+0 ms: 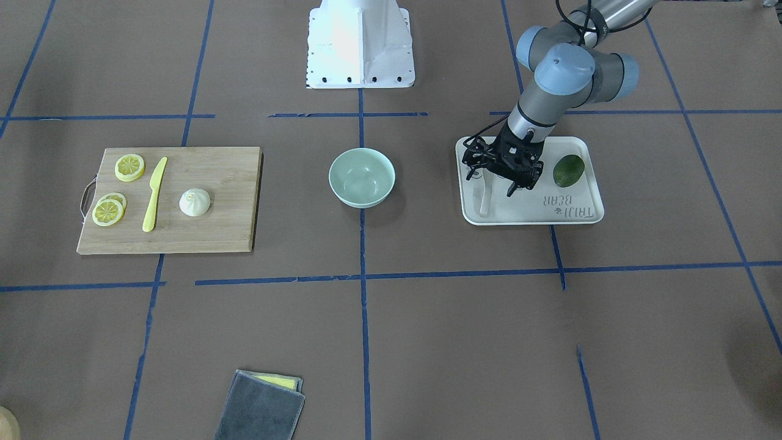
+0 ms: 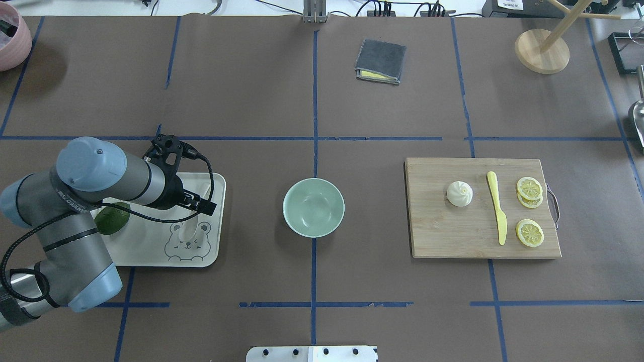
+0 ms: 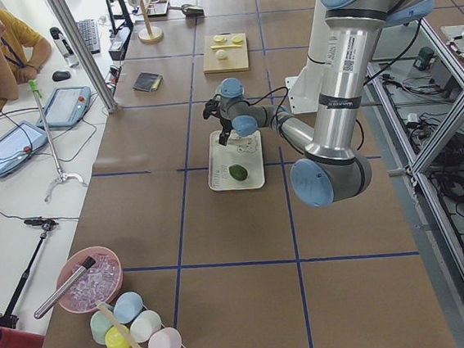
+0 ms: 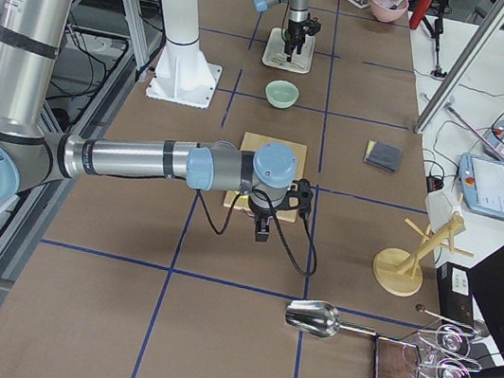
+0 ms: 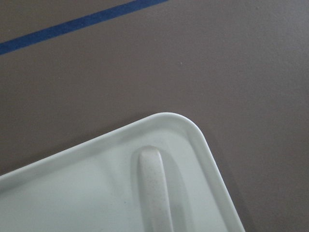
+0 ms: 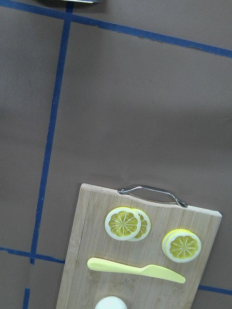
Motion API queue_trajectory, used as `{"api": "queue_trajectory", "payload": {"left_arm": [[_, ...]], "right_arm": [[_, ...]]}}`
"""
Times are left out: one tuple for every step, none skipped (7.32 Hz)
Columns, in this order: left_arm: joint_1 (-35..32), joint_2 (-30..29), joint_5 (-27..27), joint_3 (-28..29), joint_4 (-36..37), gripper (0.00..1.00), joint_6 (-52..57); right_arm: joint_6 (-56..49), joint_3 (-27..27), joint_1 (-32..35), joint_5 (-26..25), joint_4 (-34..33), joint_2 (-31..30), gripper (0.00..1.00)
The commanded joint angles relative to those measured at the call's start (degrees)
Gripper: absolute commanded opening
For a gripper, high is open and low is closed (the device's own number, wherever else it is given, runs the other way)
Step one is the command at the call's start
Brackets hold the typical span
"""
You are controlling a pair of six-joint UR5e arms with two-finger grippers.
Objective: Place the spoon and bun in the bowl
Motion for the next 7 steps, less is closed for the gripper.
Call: {"api": "queue_trajectory", "payload": {"left_arm": [[0.23,-0.46,0.48,0.66,0.68,0.86,-0.02],[0.14,-0.46,0.48,0.66,0.68,0.75,-0.02],[0.23,-0.55,0.48,1.18,0.68,0.64,-0.02],[0.23,-0.81,0.48,1.27,0.77,0.63,-0.02],[0.23,-0.90,0.48,1.62,0.69,0.63,-0.02],[0.23,-0.99,0.48,1.54,0.77,0.54,-0.02],[0.23,-0.90,0.48,1.54,0.77,0.33,-0.02]], "right_arm": [[0.30,-0.65,-0.91,0.10,1.27,0.04,1.00],[0.30,-0.65,-1.08,-0.07,1.36,0.04,1.00],[0.47,-0.74,-1.08,0.10,1.45,-0.13,1.00],[0.47,-0.83,-1.08,-0.07,1.36,-0.31,1.00],[0.38,-1.00,-1.08,-0.16,1.36,-0.57,1.00],[0.38,-1.35,-1.08,-0.34,1.36,-0.83,1.00],[0.38,-1.36,-1.08,-0.51,1.36,-0.83,1.00]]}}
